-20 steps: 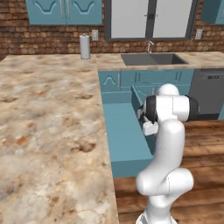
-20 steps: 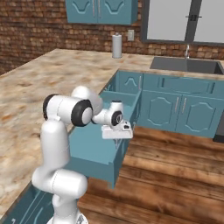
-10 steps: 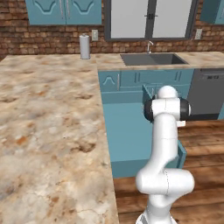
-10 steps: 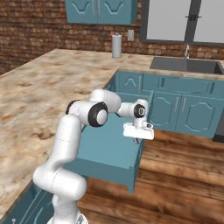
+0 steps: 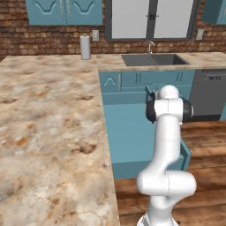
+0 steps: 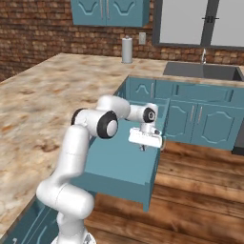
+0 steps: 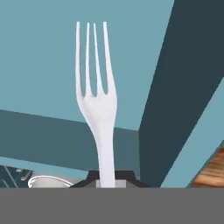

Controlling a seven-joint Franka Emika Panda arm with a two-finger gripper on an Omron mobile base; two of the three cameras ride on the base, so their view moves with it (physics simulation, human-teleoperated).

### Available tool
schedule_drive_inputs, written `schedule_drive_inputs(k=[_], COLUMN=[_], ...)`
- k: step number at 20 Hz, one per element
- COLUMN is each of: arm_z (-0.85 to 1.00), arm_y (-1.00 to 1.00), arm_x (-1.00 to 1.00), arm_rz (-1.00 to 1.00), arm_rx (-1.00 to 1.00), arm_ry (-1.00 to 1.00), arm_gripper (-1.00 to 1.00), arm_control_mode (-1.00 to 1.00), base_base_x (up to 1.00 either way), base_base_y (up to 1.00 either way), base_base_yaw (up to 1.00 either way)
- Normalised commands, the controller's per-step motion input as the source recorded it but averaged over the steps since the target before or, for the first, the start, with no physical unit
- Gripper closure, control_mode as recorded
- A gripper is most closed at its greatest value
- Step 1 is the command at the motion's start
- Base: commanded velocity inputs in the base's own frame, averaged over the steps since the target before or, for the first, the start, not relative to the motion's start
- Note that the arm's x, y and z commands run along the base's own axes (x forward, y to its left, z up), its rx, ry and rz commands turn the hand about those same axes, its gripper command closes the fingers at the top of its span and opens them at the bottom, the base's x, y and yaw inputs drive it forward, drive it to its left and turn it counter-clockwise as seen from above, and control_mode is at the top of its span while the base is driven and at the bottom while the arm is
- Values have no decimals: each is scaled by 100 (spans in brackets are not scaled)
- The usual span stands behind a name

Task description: Organize the utensils by type. Pick up the wooden spoons from the counter and place them in the open cabinet. Then pick up the metallic utensils from the counter and place them in the open drawer.

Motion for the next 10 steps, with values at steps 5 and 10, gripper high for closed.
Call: schedule_drive_inputs(k=[5,10], arm_z=[-1,-2], arm_y=[73,69], arm_x=[-64,-39], arm_rz=[0,-2], arm_rx=[-4,-4], arm_ry=[-17,-25], arm_gripper=[100,100], arm_control_mode=[-100,-100], base_base_x=[0,0], base_base_y=[0,0], base_base_yaw=[0,0])
